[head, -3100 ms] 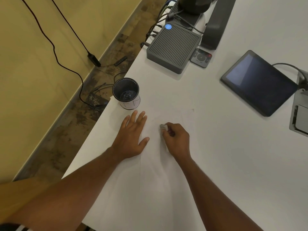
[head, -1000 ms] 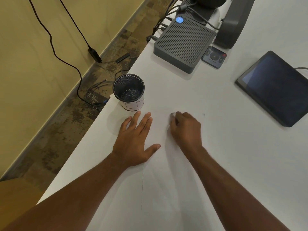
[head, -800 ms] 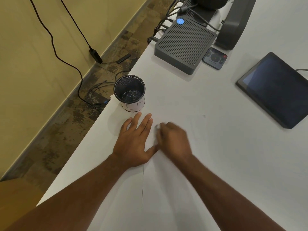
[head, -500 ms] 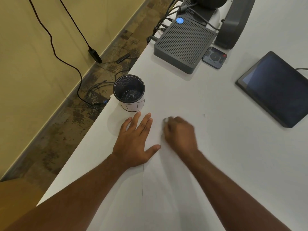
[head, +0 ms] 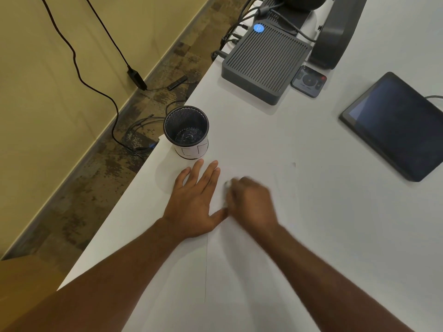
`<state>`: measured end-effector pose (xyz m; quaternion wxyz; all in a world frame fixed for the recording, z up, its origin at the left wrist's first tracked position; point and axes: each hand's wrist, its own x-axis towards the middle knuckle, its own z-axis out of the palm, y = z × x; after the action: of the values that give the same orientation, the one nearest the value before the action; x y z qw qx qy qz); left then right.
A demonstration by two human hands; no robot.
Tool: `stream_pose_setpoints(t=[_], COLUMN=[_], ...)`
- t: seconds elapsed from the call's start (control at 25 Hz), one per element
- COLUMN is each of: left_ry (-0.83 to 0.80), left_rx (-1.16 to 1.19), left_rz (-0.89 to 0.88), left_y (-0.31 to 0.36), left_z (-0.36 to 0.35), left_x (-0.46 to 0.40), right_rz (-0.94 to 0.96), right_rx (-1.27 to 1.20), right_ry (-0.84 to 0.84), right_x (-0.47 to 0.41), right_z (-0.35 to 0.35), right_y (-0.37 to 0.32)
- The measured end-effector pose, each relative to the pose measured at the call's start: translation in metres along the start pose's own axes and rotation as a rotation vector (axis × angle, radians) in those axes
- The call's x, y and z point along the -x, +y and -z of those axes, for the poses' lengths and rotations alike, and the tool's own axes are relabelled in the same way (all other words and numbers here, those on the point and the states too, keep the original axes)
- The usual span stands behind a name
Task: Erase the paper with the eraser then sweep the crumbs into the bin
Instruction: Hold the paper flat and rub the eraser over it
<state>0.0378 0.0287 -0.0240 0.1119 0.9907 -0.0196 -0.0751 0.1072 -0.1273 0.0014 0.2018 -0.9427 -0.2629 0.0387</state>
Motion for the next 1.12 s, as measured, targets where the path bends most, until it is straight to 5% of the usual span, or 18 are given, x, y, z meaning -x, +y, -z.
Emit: stream_pose_setpoints(t=[0.08,0.24,0.4,0.56,0.72,0.84,1.0,1.12], left_ry=[-0.069,-0.207,-0.205,-0.231,-0.219,-0.237,-0.226,-0.221], left_rx=[-0.017,-0.031,0.029,-0.016,0.014,-0.010,0.008,0.005], left_rz=[-0.023,-0.028,-0.043,-0.035,-0.041,-0.029,-0.028,-0.026], left_y=[-0.004,-0.010,-0.012,-0.012,-0.012,-0.011,-0.010,-0.010], left_z=[0.003,0.006,0.007,0.007,0.008,0.008,0.009,0.008], left_x=[-0.001,-0.006,-0.005,-0.007,-0.006,-0.008,-0.006,-0.007], right_rz=[0.103,-0.155,0.100,-0.168,0.084,-0.190,0.112,-0.156], right_rx=[-0.040,0.020,-0.005,0.044,0.021,0.060,0.036,0.069], right_ry=[-0.027,0.132,-0.026,0.136,-0.006,0.192,0.026,0.177], right_x=[0.016,-0.005,0.028,0.008,0.027,0.000,0.030,-0.005], right_z=[-0.005,0.010,-0.004,0.012,-0.002,0.014,-0.004,0.014], right_y=[-0.007,0.016,-0.005,0.013,0.001,0.036,0.007,0.041])
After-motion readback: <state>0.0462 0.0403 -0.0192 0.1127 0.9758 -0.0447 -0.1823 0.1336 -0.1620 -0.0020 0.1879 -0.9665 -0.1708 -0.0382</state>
